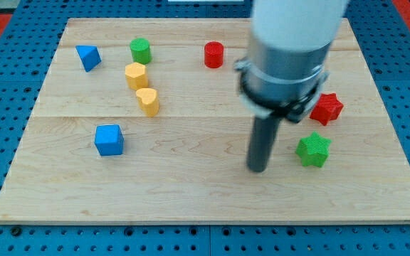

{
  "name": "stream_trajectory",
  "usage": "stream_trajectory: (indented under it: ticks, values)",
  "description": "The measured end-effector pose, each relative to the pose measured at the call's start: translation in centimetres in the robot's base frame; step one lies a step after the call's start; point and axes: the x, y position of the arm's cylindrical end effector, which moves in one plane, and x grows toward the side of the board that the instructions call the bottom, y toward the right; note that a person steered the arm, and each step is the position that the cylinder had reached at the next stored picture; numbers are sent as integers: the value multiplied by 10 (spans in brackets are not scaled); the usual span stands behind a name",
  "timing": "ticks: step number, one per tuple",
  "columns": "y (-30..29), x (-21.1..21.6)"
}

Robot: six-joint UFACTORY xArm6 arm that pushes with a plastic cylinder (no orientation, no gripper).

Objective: Place the blue cube on top of the green star

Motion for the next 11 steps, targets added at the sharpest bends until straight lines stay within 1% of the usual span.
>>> stream_trajectory:
  ticks: [1, 2, 3, 4, 5, 6, 7, 8, 9, 10, 11]
  values:
    - [-133, 6]
    - [-70, -35]
    - [-31, -71]
    - [65, -99]
    - [118, -103]
    - [148, -96]
    - [214, -95]
    - [243, -116]
    - [154, -125]
    - [74, -124]
    - [-25, -126]
